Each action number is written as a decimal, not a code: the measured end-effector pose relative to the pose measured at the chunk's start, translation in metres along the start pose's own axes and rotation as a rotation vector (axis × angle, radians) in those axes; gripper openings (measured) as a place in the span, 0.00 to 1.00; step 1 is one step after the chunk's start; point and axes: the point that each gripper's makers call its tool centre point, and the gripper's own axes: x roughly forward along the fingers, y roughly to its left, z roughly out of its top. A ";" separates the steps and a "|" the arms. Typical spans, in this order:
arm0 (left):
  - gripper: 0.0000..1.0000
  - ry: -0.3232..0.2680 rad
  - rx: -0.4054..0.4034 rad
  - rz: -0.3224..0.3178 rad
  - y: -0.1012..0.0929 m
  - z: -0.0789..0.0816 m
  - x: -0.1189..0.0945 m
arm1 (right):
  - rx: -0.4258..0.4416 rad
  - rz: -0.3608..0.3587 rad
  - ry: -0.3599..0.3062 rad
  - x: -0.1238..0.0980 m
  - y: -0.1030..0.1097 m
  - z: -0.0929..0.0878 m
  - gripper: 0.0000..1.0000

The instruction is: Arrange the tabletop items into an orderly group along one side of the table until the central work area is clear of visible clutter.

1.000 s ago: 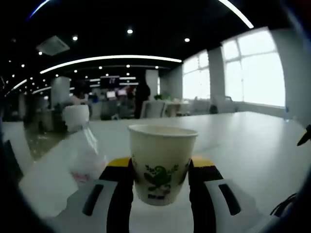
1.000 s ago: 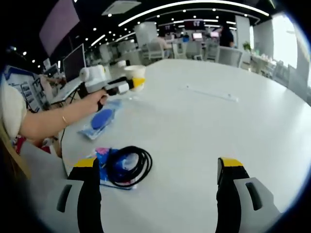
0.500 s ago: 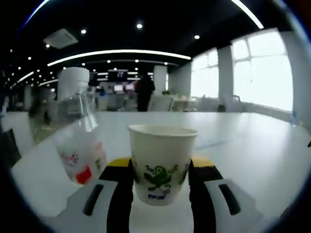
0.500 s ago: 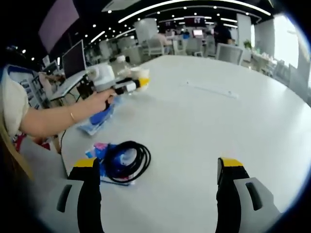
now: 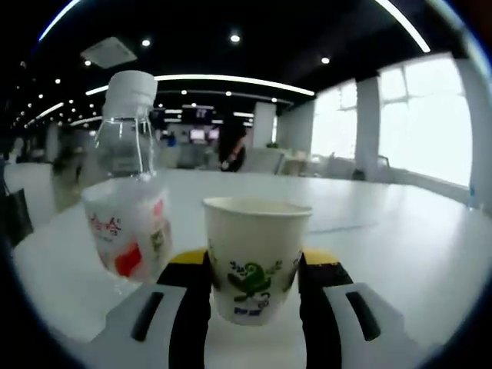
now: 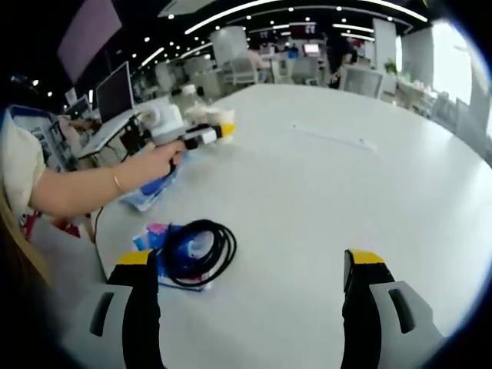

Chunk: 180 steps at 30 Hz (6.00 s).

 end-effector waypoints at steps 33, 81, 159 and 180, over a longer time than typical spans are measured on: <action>0.50 0.102 0.006 0.026 -0.001 -0.015 -0.008 | 0.000 0.009 0.039 0.003 0.005 -0.003 0.98; 0.99 0.130 0.190 -0.345 -0.036 0.088 -0.179 | 0.127 0.096 -0.036 0.033 0.046 0.010 0.80; 0.95 0.233 0.132 -0.299 -0.040 0.036 -0.273 | 0.621 0.303 -0.037 0.053 0.082 0.016 0.05; 0.93 0.223 0.130 -0.297 -0.040 0.039 -0.274 | 0.654 0.360 -0.185 0.014 0.072 0.059 0.03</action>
